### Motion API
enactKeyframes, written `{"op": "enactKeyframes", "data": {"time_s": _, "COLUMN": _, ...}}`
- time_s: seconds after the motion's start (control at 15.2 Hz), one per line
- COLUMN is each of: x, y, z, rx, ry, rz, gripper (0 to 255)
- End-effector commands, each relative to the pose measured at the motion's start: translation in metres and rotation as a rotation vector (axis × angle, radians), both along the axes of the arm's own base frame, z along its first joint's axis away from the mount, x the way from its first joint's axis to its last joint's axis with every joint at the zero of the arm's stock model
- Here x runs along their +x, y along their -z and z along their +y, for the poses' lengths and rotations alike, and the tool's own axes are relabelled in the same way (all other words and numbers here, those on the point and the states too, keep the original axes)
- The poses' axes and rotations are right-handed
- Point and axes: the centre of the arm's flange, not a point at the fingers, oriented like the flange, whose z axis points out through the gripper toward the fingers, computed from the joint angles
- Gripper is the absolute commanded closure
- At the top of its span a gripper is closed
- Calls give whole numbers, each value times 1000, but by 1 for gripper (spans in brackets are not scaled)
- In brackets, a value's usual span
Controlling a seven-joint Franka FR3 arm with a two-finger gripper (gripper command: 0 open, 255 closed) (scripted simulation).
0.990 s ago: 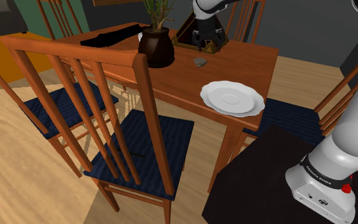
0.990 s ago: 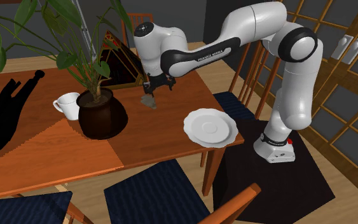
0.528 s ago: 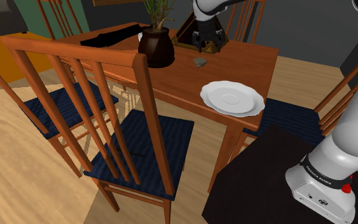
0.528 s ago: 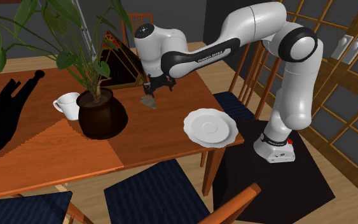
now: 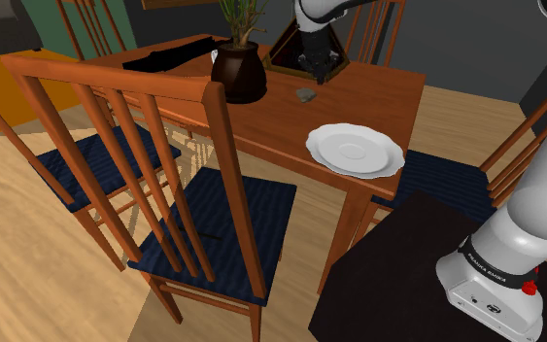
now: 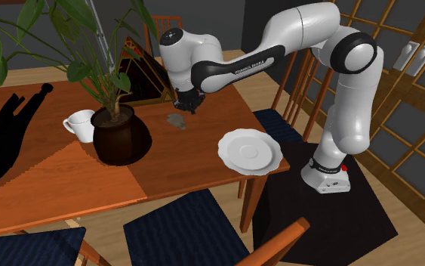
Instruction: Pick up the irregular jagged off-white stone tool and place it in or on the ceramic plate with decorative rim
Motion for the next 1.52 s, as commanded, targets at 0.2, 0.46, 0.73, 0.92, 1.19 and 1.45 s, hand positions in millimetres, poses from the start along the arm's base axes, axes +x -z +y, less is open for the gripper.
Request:
{"op": "enactKeyframes", "data": {"time_s": 0.2, "x": 10, "y": 5, "z": -10, "rx": 42, "ry": -4, "rz": -5, "gripper": 0}}
{"op": "enactKeyframes", "data": {"time_s": 0.46, "x": 49, "y": 27, "z": -50, "rx": 212, "ry": -19, "rz": -27, "gripper": 0}}
{"op": "enactKeyframes", "data": {"time_s": 0.73, "x": 75, "y": 49, "z": -73, "rx": 325, "ry": -30, "rz": -42, "gripper": 0}}
{"op": "enactKeyframes", "data": {"time_s": 0.92, "x": 75, "y": 65, "z": -74, "rx": 325, "ry": -30, "rz": -42, "gripper": 0}}
{"op": "enactKeyframes", "data": {"time_s": 1.19, "x": 75, "y": 84, "z": -74, "rx": 325, "ry": -30, "rz": -42, "gripper": 0}}
{"op": "enactKeyframes", "data": {"time_s": 1.45, "x": 75, "y": 84, "z": -74, "rx": 325, "ry": -30, "rz": -42, "gripper": 0}}
